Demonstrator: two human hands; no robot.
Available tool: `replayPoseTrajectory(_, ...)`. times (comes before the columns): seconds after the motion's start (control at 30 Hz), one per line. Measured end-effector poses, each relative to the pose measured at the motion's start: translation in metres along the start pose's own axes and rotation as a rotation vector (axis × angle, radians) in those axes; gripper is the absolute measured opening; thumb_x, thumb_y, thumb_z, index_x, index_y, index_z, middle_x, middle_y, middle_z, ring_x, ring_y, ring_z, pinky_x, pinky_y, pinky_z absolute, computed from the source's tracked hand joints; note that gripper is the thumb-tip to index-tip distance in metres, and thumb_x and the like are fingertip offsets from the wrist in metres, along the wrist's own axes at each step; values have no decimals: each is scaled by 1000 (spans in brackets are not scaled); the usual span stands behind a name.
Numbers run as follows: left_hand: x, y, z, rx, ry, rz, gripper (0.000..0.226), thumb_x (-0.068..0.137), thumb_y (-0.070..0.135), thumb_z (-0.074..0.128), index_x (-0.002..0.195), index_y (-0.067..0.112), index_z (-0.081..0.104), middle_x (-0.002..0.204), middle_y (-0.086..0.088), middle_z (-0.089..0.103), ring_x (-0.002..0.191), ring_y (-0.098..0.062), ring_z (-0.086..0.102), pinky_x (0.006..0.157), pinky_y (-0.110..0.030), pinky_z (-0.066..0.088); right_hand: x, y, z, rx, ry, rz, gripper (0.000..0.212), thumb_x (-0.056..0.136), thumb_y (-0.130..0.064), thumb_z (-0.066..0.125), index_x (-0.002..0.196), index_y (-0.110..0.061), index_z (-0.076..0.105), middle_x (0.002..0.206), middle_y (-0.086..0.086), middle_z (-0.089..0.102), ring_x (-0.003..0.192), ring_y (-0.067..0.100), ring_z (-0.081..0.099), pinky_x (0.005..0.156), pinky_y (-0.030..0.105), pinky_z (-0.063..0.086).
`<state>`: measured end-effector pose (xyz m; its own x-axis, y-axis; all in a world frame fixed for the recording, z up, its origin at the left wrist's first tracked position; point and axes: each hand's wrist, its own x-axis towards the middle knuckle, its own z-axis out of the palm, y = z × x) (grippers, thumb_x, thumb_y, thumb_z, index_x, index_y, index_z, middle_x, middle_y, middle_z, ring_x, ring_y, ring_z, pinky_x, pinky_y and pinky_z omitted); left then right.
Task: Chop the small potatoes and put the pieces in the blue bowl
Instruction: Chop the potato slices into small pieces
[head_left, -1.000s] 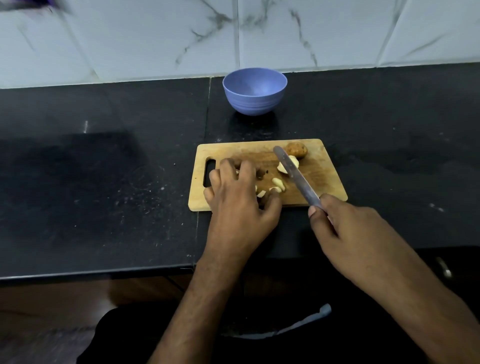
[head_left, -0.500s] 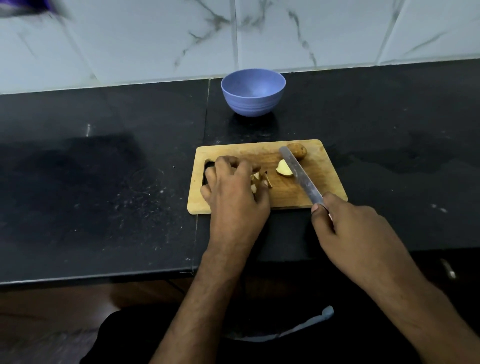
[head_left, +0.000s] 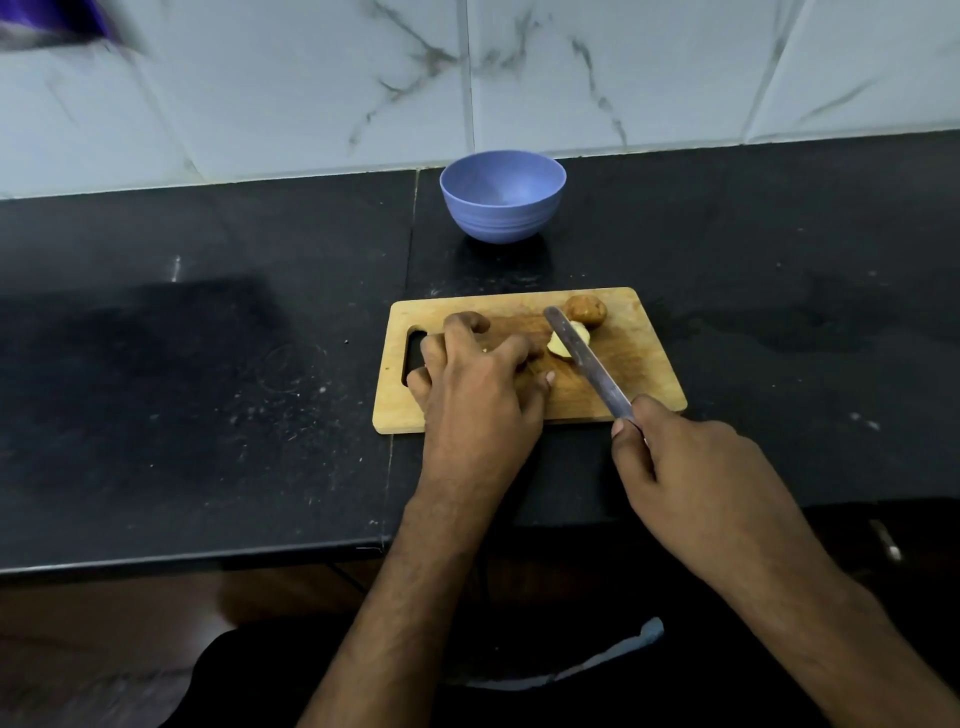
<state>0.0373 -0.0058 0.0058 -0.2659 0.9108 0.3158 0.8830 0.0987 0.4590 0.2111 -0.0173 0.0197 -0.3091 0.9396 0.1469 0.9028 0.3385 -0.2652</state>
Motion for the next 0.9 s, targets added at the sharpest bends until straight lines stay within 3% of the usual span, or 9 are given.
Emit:
replayPoseTrajectory(0.13,-3,0,-2,-16,-39,68,31,90,48,65,121,46,64,141,5,33,129,-19,28,102,-45,30,1,0,-1,11,-16,-1,25,101,-43,30,101,-29,50,58,-7,53,45,6,52,43,18,33)
replayPoseTrajectory(0.3,-4,-1,-4,-12,-96,128,37,90,43,58,127,47,61,139,7,35,126,-15,27,94,-39,27,0,1,-1,17,-21,-7,24,100,-44,29,100,-31,49,57,-6,54,44,7,53,43,20,38)
replayPoseTrajectory(0.53,1,1,-1,-27,-64,13,21,95,40,60,115,33,63,130,3,41,122,-17,33,103,-43,30,-3,2,-1,16,-41,-25,24,100,-44,28,104,-32,49,58,-7,54,46,7,54,43,18,38)
replayPoseTrajectory(0.7,2,0,-1,-92,-27,-42,16,90,41,68,100,29,66,123,6,41,119,-15,33,103,-41,27,-2,2,-1,12,-41,-28,24,100,-44,28,102,-32,49,58,-7,54,46,7,54,44,19,38)
replayPoseTrajectory(0.9,-3,-2,0,-75,9,-25,17,94,40,62,98,23,66,123,2,41,118,-17,33,100,-42,30,-6,2,-4,9,-100,-43,22,101,-46,28,98,-33,45,60,-6,54,48,7,54,46,21,42)
